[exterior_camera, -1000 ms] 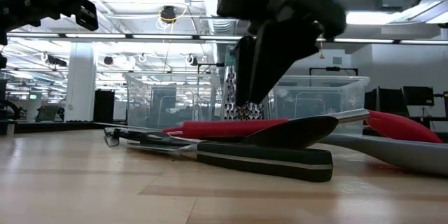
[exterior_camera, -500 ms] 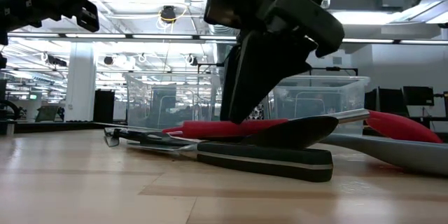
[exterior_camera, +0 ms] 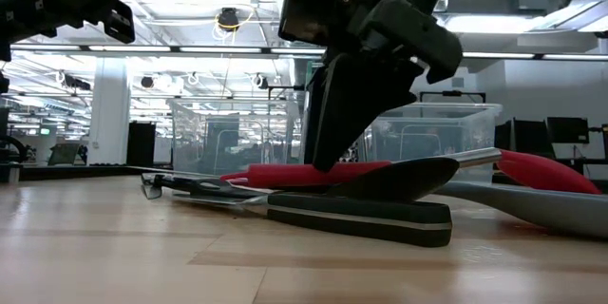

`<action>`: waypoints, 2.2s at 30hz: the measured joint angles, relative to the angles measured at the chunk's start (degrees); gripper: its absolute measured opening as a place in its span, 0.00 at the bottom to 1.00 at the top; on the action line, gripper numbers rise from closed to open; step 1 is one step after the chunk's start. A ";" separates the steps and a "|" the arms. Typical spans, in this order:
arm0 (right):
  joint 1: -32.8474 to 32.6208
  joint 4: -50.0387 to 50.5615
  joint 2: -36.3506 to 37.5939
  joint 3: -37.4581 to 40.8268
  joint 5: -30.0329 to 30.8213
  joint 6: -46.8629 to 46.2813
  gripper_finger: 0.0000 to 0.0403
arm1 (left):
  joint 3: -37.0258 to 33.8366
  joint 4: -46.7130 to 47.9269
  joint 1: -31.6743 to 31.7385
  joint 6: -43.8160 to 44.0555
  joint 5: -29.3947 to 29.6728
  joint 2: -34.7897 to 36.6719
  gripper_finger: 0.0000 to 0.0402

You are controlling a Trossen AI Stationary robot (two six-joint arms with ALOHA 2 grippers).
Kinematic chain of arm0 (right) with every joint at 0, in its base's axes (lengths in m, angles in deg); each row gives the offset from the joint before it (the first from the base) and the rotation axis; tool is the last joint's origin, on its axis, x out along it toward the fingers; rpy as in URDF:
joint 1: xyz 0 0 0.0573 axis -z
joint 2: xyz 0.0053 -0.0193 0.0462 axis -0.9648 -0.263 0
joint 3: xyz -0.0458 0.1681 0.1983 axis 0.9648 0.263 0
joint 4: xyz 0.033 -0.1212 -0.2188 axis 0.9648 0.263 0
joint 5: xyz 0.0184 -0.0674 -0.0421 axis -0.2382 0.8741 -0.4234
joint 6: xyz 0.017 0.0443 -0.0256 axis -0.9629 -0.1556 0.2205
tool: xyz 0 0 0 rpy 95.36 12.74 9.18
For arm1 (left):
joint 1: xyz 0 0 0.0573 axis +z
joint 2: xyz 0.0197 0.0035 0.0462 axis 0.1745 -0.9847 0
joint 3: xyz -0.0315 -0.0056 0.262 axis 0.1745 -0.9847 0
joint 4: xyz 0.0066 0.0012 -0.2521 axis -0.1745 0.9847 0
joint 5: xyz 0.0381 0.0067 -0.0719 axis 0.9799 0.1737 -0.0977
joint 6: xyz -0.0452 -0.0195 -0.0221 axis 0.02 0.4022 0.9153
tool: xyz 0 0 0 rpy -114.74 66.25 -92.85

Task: Pick & Place Kitchen Items
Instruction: Put the red serving spoon into the top left transparent bin

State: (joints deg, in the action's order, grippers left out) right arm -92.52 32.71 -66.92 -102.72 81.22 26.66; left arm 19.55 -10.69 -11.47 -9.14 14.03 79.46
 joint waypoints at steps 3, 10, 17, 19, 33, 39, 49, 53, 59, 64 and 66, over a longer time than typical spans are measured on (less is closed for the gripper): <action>0.33 -0.02 0.00 0.00 0.11 0.47 0.49 | 0.01 -0.02 0.01 0.00 0.00 0.02 0.01; 0.27 0.20 0.00 0.02 -0.06 0.41 0.46 | 0.00 -0.28 0.01 0.01 0.01 0.02 0.01; 0.25 1.30 0.00 0.02 -0.82 -1.70 0.51 | 0.01 -0.43 -0.01 0.01 0.00 0.04 0.01; 0.27 1.85 0.00 0.02 -1.39 -3.10 0.54 | 0.01 -0.43 -0.01 -0.01 0.02 0.04 0.01; 0.86 2.04 -3.61 -1.54 -5.85 -6.47 0.51 | -0.01 -0.86 0.01 -0.01 0.00 0.04 0.01; 0.95 4.46 -3.58 -2.16 -5.36 -6.27 0.27 | -0.01 -0.85 0.00 0.00 0.00 0.04 0.01; 0.95 7.00 -2.84 -3.27 -5.03 -7.19 0.18 | 0.00 -0.85 0.01 0.01 0.02 0.04 0.01; 1.13 8.93 1.59 -4.66 -2.12 -6.86 0.18 | 0.00 -0.82 0.00 0.00 0.00 0.04 0.01; 2.90 4.17 13.65 -4.94 4.72 -4.19 0.18 | -0.01 -0.84 0.01 0.01 0.02 -0.32 0.01; 4.93 -12.46 23.24 -5.05 14.63 7.11 0.18 | 0.01 -1.03 -0.01 0.00 0.00 -0.97 0.01; 6.53 -20.92 25.53 -5.09 15.58 13.90 0.18 | 0.00 -0.96 0.00 0.00 0.01 -1.08 0.01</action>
State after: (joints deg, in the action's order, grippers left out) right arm -85.99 11.79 -41.39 -107.81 96.80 40.56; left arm 19.55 -11.64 -11.47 -9.14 14.04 78.38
